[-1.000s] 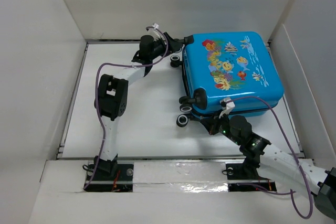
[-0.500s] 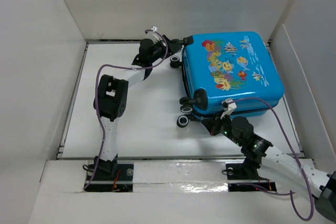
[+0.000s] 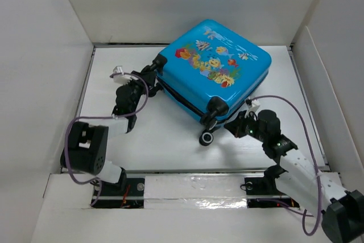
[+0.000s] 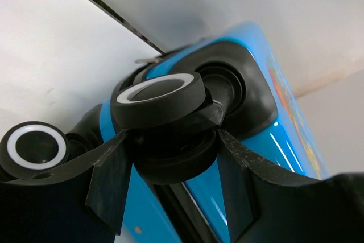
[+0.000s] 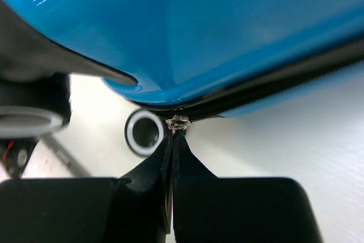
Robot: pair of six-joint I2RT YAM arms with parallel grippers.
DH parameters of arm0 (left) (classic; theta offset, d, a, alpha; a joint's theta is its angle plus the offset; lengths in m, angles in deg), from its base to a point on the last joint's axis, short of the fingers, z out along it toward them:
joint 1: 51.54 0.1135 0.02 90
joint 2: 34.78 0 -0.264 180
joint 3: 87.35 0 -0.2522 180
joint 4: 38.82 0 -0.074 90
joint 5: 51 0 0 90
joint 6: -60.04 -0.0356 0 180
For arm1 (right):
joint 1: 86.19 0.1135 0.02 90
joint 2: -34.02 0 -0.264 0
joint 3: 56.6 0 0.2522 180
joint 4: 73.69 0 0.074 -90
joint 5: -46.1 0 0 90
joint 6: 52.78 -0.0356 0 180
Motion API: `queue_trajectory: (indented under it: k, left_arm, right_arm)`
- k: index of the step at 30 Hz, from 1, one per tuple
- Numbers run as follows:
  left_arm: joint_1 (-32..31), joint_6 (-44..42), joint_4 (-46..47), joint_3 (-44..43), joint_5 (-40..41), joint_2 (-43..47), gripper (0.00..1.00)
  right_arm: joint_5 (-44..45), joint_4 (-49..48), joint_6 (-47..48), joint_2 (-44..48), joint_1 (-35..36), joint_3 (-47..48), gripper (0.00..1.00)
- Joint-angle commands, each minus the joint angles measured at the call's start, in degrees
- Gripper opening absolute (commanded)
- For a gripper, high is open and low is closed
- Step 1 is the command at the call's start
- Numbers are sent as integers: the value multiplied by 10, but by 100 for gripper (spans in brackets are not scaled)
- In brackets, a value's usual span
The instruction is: Pack the luggage
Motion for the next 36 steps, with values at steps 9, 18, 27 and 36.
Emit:
queue_trajectory:
  k: [9, 18, 27, 36]
  left_arm:
    - [-71, -28, -97, 132, -50, 254, 0]
    - [-219, -28, -66, 133, 29, 256, 0]
    - [-261, -48, -40, 86, -95, 173, 0]
    - [-266, -42, 11, 96, -264, 137, 79]
  right_arm:
    - [-21, -273, -38, -72, -16, 5, 0]
    - [139, -320, -197, 43, 113, -149, 0]
    - [248, -285, -91, -74, 201, -18, 0]
    - [224, -251, -59, -76, 176, -7, 0]
